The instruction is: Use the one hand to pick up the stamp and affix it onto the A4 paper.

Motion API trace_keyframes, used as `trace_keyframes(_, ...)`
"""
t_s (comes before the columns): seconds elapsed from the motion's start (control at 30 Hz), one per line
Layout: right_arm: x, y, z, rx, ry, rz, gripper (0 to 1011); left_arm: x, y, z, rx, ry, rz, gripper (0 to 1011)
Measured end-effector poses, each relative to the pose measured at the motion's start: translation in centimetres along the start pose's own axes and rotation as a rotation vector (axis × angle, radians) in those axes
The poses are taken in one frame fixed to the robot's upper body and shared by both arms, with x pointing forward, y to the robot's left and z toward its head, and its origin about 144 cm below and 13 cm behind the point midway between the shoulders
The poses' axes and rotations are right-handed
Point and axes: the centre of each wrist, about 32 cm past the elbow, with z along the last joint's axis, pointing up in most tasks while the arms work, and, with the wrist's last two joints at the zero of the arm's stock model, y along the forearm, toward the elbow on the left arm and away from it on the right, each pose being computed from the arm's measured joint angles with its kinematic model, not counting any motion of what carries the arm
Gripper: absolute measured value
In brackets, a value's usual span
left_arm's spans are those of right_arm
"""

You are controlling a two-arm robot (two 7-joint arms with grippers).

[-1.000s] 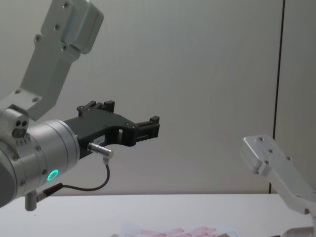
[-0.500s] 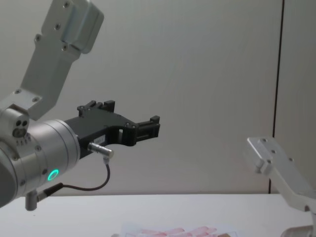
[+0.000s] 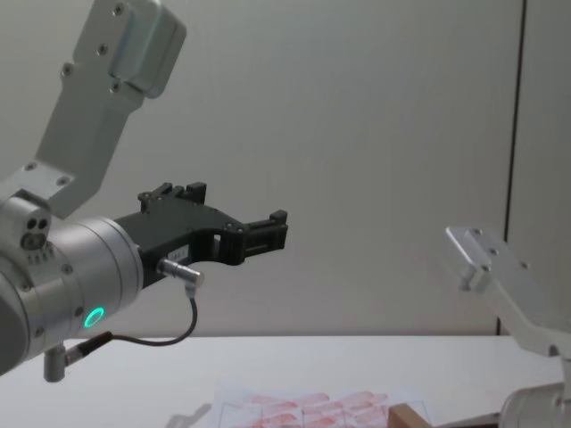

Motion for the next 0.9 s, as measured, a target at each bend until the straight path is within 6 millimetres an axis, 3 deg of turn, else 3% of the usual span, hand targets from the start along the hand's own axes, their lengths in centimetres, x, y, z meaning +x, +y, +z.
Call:
trace_keyframes(0.53, 0.8, -3.3, 3.8, 0.184, -0.024, -0.057, 220, 0.0, 0.0, 0.0, 0.000, 0.000, 0.000, 1001)
trace_keyframes(0.9, 2.5, -4.5, 4.3, 0.171, -0.009, -0.149, 220, 0.0, 0.0, 0.0, 0.000, 0.000, 0.000, 1001)
